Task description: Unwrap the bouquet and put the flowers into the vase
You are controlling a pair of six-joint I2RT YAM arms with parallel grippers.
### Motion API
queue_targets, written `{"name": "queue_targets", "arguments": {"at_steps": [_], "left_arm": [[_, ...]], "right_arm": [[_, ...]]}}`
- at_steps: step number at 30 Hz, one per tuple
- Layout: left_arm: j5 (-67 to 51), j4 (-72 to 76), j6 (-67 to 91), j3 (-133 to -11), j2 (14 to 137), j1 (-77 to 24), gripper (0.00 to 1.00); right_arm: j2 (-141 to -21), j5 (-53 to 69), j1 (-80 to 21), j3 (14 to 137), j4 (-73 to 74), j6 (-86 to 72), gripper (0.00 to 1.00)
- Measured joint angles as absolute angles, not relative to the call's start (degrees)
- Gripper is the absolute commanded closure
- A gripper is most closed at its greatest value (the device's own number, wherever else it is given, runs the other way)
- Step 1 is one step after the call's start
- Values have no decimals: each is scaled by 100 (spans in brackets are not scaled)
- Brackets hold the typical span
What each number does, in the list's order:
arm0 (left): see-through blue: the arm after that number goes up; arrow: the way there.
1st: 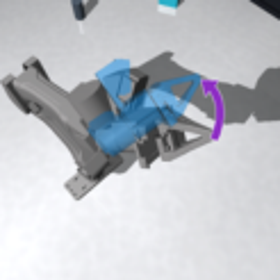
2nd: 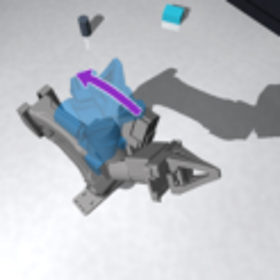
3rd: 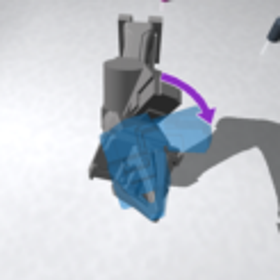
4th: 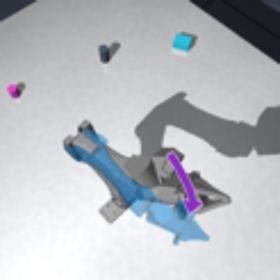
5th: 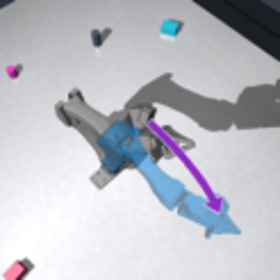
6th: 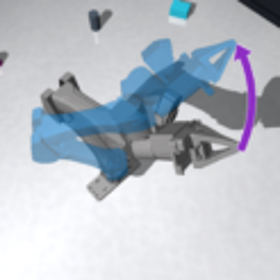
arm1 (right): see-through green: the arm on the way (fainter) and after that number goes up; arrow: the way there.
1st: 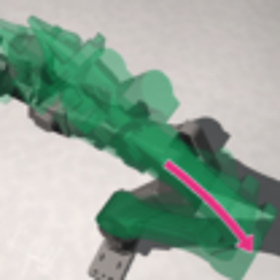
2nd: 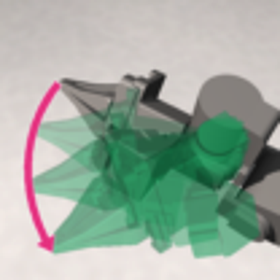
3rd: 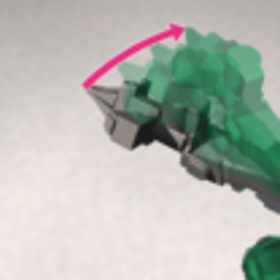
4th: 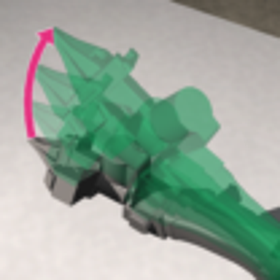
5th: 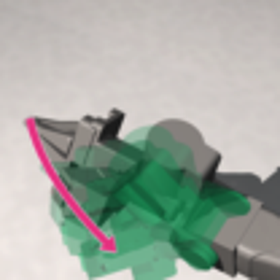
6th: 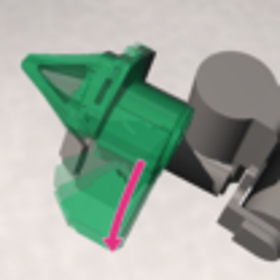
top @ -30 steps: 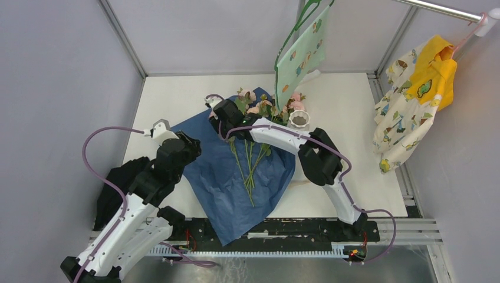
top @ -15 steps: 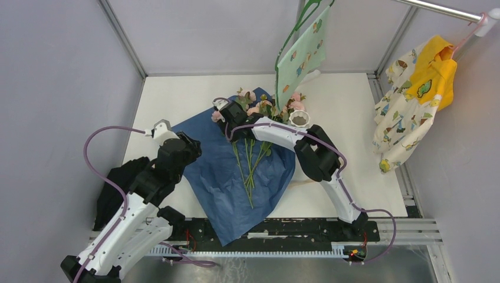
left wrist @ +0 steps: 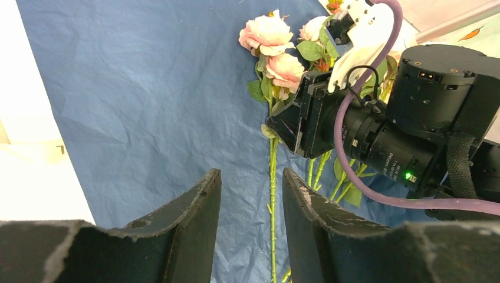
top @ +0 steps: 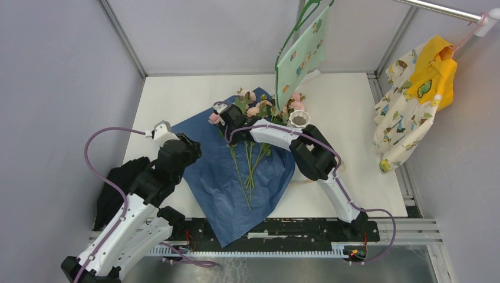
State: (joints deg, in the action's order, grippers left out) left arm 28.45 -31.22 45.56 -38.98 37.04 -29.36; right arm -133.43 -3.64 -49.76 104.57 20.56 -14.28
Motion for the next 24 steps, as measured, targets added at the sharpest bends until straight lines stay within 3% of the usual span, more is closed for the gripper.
{"name": "queue_targets", "arguments": {"at_steps": [5,15,24], "left_arm": [[2845,-3122,4556,-3892,3660,-2936,50],[2853,-3229,4556,-3894,3483,-2936,50],[3004,-3474,4554,-4045,3142,-2936,49]], "right_arm": [[-13395,-360,-4976,10490,2025,-1452,100],[-13207,-154,-4971,10217,1697,-1516,100],[-11992,167,-4978,9590,1629,-1463,100]]}}
